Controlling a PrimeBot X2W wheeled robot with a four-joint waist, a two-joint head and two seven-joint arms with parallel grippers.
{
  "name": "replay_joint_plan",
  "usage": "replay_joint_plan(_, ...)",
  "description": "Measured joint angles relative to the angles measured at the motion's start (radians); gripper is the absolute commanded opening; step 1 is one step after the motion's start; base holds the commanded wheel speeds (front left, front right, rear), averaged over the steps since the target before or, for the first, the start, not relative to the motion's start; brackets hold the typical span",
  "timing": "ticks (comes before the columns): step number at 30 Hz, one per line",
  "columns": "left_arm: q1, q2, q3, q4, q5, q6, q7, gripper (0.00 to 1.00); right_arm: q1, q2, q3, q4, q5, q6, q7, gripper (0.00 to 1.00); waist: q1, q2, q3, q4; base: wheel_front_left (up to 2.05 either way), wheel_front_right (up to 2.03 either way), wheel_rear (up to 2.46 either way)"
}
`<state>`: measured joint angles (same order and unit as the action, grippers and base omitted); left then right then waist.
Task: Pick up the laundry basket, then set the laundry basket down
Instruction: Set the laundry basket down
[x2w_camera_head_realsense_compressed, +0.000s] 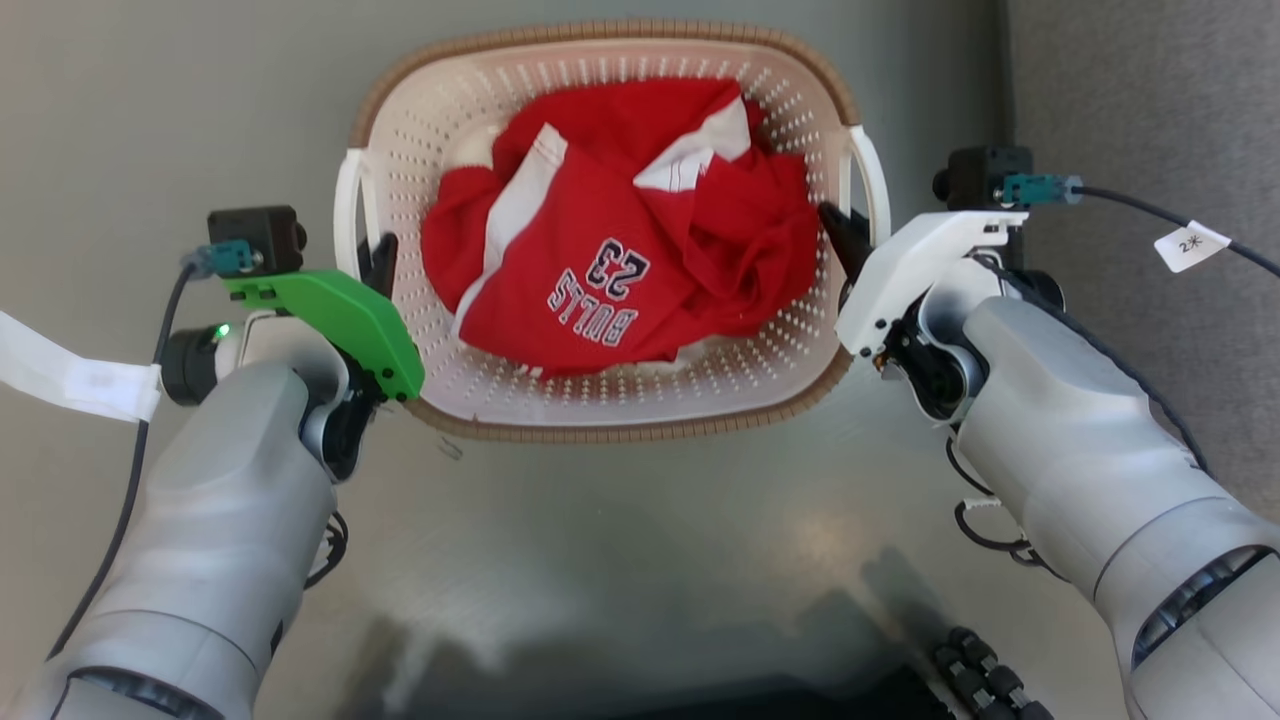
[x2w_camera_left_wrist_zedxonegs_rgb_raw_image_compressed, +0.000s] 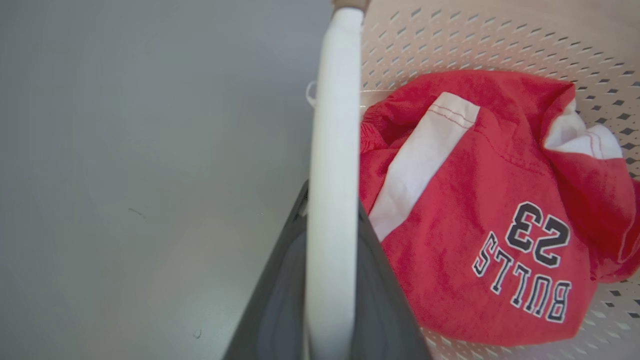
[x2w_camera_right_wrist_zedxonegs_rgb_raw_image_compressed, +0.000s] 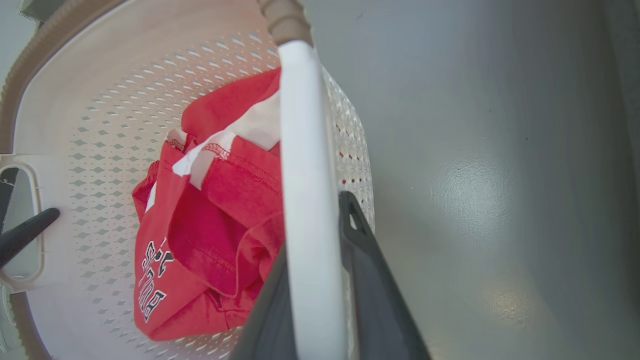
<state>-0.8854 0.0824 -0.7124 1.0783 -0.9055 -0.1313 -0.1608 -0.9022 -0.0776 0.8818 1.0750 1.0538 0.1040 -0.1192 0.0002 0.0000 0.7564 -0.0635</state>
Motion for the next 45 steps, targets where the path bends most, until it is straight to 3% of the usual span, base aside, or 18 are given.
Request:
replay_joint_plan(20,-0.079,0.001,-0.007,0.004,0.013,0.0,-0.061,0.0,-0.065,-0.001,0.004,0.001,-0.001,0.0,-0.087,0.0,-0.0001,0.0,0.167,0.012,0.0,0.0,0.0)
replay_joint_plan(40,-0.121,-0.001,-0.007,-0.004,0.036,0.0,-0.095,0.0,-0.105,-0.009,0.007,0.012,-0.012,0.001,-0.119,0.0,-0.0002,0.0,0.227,0.016,0.0,0.0,0.0)
replay_joint_plan(42,-0.121,-0.001,-0.01,-0.004,0.036,0.0,-0.097,0.0,-0.108,-0.009,0.007,0.018,-0.012,0.001,-0.119,0.25,-0.0002,0.0,0.229,0.017,0.0,0.0,0.0)
replay_joint_plan(43,-0.121,-0.001,-0.012,-0.003,0.036,0.0,-0.099,0.03,-0.11,-0.009,0.006,0.02,-0.012,0.003,-0.121,0.45,-0.0002,0.0,0.23,0.017,0.0,0.0,0.0)
replay_joint_plan(44,-0.121,-0.001,-0.012,-0.001,0.036,0.0,-0.101,0.03,-0.111,-0.009,0.006,0.021,-0.012,0.011,-0.126,0.45,-0.0002,0.0,0.231,0.018,0.0,0.0,0.0)
replay_joint_plan(45,-0.123,-0.001,-0.013,0.0,0.036,0.0,-0.1,0.35,-0.114,-0.007,0.005,0.021,-0.012,0.012,-0.128,1.0,-0.0002,0.0,0.232,0.018,0.0,0.0,0.0)
